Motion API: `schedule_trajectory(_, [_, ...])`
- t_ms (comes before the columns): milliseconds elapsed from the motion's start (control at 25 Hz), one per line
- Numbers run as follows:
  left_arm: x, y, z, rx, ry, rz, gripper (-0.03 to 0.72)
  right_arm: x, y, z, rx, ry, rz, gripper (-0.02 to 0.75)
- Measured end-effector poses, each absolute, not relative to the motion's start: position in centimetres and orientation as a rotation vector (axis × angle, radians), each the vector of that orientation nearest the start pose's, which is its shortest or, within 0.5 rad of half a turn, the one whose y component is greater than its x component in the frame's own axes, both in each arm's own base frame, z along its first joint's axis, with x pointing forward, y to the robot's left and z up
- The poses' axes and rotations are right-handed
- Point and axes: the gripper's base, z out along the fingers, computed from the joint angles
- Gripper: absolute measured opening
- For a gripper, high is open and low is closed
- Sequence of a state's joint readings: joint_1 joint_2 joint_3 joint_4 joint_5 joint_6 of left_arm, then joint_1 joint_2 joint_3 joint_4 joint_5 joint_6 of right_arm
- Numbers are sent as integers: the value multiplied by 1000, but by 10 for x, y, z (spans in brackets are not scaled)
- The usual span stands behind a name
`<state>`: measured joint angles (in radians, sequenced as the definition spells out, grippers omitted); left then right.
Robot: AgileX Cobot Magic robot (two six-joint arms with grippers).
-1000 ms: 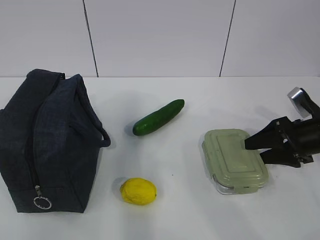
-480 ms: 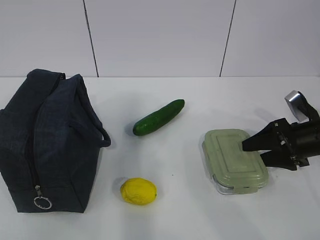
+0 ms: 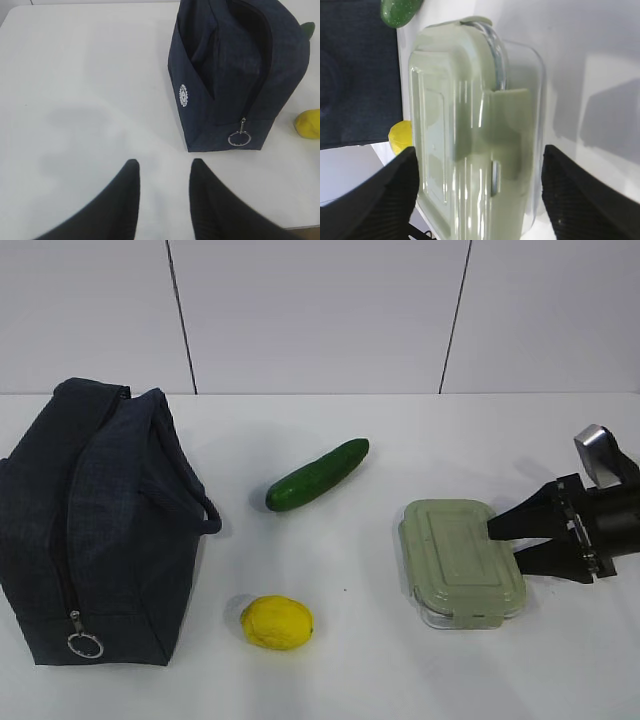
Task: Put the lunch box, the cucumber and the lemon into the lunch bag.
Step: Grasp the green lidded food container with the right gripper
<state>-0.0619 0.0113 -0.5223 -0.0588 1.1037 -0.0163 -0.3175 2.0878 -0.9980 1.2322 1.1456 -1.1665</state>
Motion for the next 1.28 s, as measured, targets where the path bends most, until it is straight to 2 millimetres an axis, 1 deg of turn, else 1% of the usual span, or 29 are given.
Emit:
schedule_trajectory(400, [-8,-4,280,52,2076,-119,242,332,-27,104,68,2532,1398,578])
schedule_trajectory(680, [-8,-4,280,52,2076,-119,242,333,-27,97,110,2525,1424,578])
schedule_trajectory(1280, [-8,-4,280,52,2076,-119,242,333,-27,97,111,2520,1424,577])
